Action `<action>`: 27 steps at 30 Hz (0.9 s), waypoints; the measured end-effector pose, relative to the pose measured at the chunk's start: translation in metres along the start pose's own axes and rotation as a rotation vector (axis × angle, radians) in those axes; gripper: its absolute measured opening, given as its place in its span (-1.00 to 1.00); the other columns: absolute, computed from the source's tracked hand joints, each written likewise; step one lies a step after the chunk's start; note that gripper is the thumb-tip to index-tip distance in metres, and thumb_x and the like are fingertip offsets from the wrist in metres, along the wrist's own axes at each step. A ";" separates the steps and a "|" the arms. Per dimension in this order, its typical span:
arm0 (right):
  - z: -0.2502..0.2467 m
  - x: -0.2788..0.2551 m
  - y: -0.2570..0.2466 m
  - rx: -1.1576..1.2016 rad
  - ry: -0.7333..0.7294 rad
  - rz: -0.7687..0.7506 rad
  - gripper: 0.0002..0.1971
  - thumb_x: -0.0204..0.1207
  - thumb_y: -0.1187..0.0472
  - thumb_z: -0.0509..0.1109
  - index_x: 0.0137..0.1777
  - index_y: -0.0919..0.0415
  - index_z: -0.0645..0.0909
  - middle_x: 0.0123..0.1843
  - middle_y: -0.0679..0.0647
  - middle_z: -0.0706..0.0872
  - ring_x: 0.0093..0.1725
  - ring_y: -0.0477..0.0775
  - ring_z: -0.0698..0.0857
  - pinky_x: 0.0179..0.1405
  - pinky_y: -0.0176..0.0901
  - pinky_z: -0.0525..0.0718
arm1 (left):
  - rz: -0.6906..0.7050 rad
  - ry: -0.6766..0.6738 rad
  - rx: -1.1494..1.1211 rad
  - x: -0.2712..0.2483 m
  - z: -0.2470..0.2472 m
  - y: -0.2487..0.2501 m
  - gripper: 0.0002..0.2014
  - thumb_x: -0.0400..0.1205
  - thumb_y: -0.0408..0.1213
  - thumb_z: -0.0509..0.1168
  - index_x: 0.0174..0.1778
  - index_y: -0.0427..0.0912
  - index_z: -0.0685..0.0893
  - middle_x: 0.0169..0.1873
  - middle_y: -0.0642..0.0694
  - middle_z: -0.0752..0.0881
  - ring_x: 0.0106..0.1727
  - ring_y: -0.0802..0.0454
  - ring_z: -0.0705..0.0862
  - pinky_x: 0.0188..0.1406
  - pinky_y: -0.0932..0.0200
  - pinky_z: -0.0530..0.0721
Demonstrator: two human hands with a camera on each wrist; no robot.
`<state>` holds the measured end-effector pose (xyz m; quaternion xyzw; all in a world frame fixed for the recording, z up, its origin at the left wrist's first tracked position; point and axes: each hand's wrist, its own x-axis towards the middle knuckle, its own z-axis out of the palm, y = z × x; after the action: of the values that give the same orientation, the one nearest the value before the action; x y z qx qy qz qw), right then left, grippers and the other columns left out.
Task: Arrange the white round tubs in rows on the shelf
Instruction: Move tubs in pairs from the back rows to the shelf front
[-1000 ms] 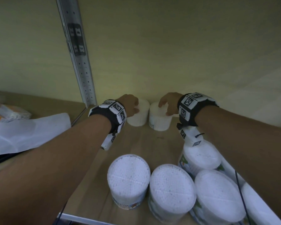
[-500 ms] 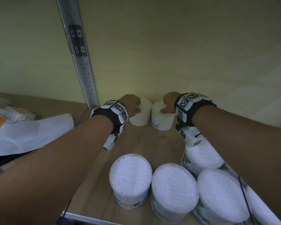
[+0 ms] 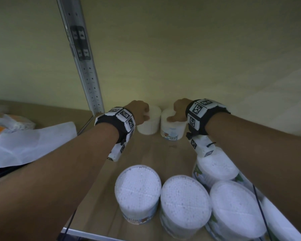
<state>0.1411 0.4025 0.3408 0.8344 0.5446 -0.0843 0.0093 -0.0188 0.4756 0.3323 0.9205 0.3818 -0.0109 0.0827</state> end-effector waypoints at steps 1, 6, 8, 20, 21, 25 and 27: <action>0.000 -0.001 0.002 0.027 0.010 0.003 -0.44 0.46 -0.08 0.47 0.33 0.29 0.61 0.34 0.27 0.65 0.34 0.28 0.64 0.23 0.00 0.61 | -0.001 -0.004 0.000 0.000 0.000 0.000 -0.55 0.71 -0.16 0.22 0.50 -0.26 0.43 0.49 -0.24 0.44 0.46 -0.20 0.47 0.40 0.02 0.44; -0.001 0.003 0.006 0.043 -0.005 -0.005 -0.44 0.47 0.06 0.51 0.41 0.31 0.55 0.40 0.27 0.61 0.40 0.29 0.59 0.25 -0.02 0.58 | 0.006 -0.002 0.004 0.002 0.000 0.000 -0.56 0.70 -0.17 0.23 0.48 -0.26 0.46 0.48 -0.24 0.46 0.45 -0.21 0.48 0.39 0.02 0.45; -0.001 0.004 0.003 0.024 -0.077 -0.023 -0.47 0.59 0.20 0.39 0.49 0.47 0.45 0.48 0.36 0.52 0.46 0.32 0.53 0.28 -0.02 0.53 | 0.004 0.000 -0.002 0.002 0.001 0.000 -0.56 0.70 -0.17 0.23 0.49 -0.25 0.44 0.49 -0.24 0.44 0.46 -0.20 0.47 0.40 0.02 0.44; -0.002 0.007 -0.001 -0.064 -0.087 -0.051 -0.39 0.60 -0.08 0.32 0.49 0.35 0.48 0.49 0.25 0.55 0.44 0.22 0.57 0.42 -0.01 0.53 | 0.011 -0.006 -0.007 0.003 0.002 -0.001 -0.56 0.71 -0.16 0.21 0.50 -0.23 0.43 0.51 -0.23 0.42 0.48 -0.21 0.45 0.42 0.01 0.42; -0.001 0.007 -0.001 -0.073 -0.091 -0.052 -0.40 0.61 -0.06 0.30 0.51 0.35 0.46 0.49 0.24 0.55 0.46 0.21 0.56 0.42 -0.03 0.52 | 0.011 -0.003 -0.008 0.003 0.002 -0.001 -0.56 0.71 -0.17 0.22 0.50 -0.23 0.43 0.52 -0.23 0.41 0.48 -0.21 0.44 0.42 0.01 0.41; -0.001 0.008 0.001 -0.061 -0.063 -0.076 -0.45 0.58 0.11 0.39 0.49 0.40 0.48 0.45 0.32 0.57 0.43 0.31 0.57 0.36 0.06 0.57 | 0.010 -0.003 -0.015 0.004 0.003 -0.001 -0.56 0.71 -0.17 0.21 0.50 -0.23 0.43 0.52 -0.22 0.41 0.49 -0.20 0.44 0.44 0.00 0.41; -0.004 0.008 0.003 -0.063 -0.088 -0.102 -0.44 0.56 0.15 0.42 0.50 0.37 0.45 0.49 0.27 0.52 0.44 0.28 0.55 0.36 0.02 0.53 | 0.008 -0.007 -0.014 0.004 0.003 -0.001 -0.56 0.71 -0.17 0.21 0.50 -0.23 0.44 0.52 -0.22 0.41 0.48 -0.20 0.45 0.43 0.00 0.43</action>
<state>0.1473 0.4092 0.3432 0.8005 0.5876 -0.1040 0.0551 -0.0164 0.4788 0.3289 0.9214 0.3777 -0.0109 0.0904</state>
